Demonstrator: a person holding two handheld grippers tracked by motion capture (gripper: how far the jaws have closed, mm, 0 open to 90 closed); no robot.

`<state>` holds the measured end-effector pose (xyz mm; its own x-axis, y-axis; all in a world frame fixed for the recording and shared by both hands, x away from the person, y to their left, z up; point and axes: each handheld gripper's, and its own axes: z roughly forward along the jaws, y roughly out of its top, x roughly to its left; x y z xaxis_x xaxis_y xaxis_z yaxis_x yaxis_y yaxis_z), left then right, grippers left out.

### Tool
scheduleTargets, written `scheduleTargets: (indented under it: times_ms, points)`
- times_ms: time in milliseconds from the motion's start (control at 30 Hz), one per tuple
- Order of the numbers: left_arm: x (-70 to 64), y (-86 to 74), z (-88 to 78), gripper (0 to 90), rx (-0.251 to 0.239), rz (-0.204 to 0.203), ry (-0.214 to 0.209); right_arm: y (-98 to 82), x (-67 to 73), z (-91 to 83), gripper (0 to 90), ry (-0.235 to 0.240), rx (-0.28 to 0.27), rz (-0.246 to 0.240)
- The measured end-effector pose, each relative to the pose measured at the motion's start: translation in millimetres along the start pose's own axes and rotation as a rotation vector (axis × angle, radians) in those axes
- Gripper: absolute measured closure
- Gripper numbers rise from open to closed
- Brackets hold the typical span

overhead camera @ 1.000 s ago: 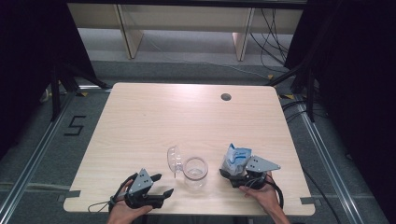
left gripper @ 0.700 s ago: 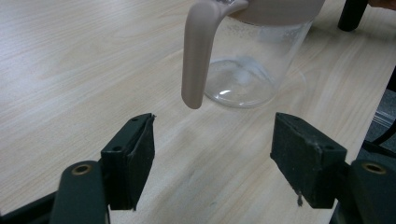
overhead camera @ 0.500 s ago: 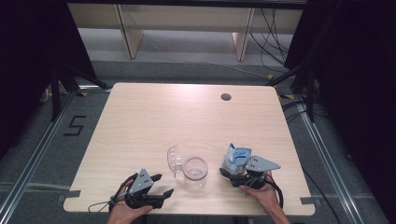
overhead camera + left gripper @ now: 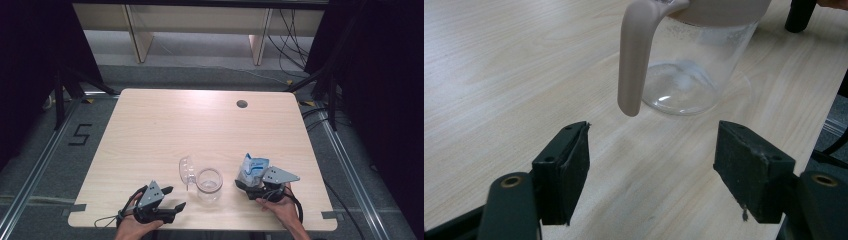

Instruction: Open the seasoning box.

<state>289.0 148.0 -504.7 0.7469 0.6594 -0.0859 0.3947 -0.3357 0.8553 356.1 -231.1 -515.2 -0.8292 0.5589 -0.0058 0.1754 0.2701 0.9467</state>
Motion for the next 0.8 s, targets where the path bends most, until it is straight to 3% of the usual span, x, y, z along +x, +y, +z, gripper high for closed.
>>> scheduleTargets:
  times_ms: [67, 100, 200, 433, 800]
  points:
    - [1.0, 0.1, -1.0, 30.0, 0.012, 0.009, 0.006, 0.3, 0.4, 1.1, 35.1, -0.002, -0.002, -0.002]
    - [1.0, 0.0, -1.1, 30.0, 0.012, 0.007, 0.006, -0.3, 0.1, 1.7, 35.3, -0.030, -0.002, -0.020]
    - [2.0, 0.0, -1.0, 30.0, 0.011, 0.014, 0.003, 0.7, 0.9, 0.4, 35.3, -0.005, 0.015, -0.005]
    - [1.8, 0.1, -1.0, 30.0, 0.008, 0.014, -0.001, 0.0, 1.8, 2.0, 35.4, -0.017, -0.004, 0.006]
    - [0.2, -0.2, 0.0, 29.8, 0.002, 0.000, -0.001, 0.5, 1.4, 0.8, 37.1, -0.004, 0.022, 0.007]
